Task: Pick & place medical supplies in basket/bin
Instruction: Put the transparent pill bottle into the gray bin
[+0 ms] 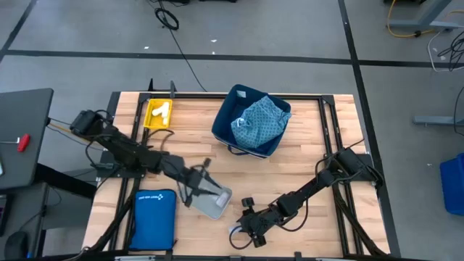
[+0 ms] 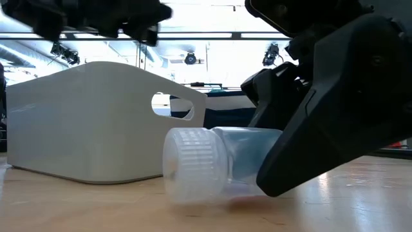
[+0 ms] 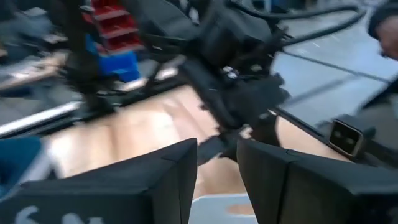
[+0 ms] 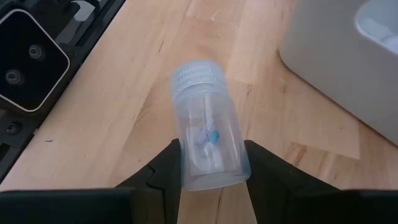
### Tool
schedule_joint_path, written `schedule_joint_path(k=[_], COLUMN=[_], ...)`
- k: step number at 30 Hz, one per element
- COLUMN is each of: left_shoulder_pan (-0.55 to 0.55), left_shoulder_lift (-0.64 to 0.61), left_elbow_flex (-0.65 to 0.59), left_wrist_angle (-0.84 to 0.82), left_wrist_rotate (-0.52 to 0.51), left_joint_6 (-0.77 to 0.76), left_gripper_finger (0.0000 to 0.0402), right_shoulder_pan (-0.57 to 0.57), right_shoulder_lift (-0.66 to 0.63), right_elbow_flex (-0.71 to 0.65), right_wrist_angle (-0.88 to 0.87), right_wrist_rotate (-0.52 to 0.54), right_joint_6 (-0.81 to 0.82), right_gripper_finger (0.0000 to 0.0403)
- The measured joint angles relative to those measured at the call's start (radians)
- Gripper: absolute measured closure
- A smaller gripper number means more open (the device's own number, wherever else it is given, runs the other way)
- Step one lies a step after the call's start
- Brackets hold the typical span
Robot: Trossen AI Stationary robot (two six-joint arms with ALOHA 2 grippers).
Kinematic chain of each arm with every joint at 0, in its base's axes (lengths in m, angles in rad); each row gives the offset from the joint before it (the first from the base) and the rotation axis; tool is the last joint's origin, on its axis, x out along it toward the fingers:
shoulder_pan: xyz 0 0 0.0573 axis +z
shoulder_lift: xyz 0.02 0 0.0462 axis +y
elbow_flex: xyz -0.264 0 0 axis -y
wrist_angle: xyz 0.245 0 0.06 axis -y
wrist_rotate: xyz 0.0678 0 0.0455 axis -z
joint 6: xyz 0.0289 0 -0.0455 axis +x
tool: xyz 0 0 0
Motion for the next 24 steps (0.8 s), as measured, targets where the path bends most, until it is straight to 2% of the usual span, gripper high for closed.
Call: schedule_joint_path(k=[4,7,10,17,24], left_shoulder_pan=[0.001,0.002,0.003,0.024,0.069], left_shoulder_lift=[-0.145,-0.268,-0.388,-0.579,-0.613], left_elbow_flex=[-0.148,-0.255,-0.342,-0.479,-0.524], left_wrist_angle=[0.105,0.133,0.161,0.165,0.108], left_wrist_rotate=[-0.117,-0.251,-0.337,-0.362,-0.354], left_joint_6=[0.011,0.041,0.048,0.022,-0.054], left_gripper_finger=[0.0282,0.0282,0.0282,0.0282,0.0282], right_shoulder_pan=[-0.001,-0.003,-0.007,-0.007,-0.006], right_shoulder_lift=[0.000,0.000,0.000,-0.001,-0.001], right_elbow_flex=[0.000,0.000,0.000,0.000,-0.001], right_wrist_angle=[0.003,0.009,0.042,0.150,0.363], right_wrist_rotate=[0.000,0.000,0.000,-0.001,-0.061], right_joint_6=[-0.004,-0.009,-0.022,-0.056,-0.100], right_gripper_finger=[0.0261,0.0261,0.0261,0.0261,0.0261])
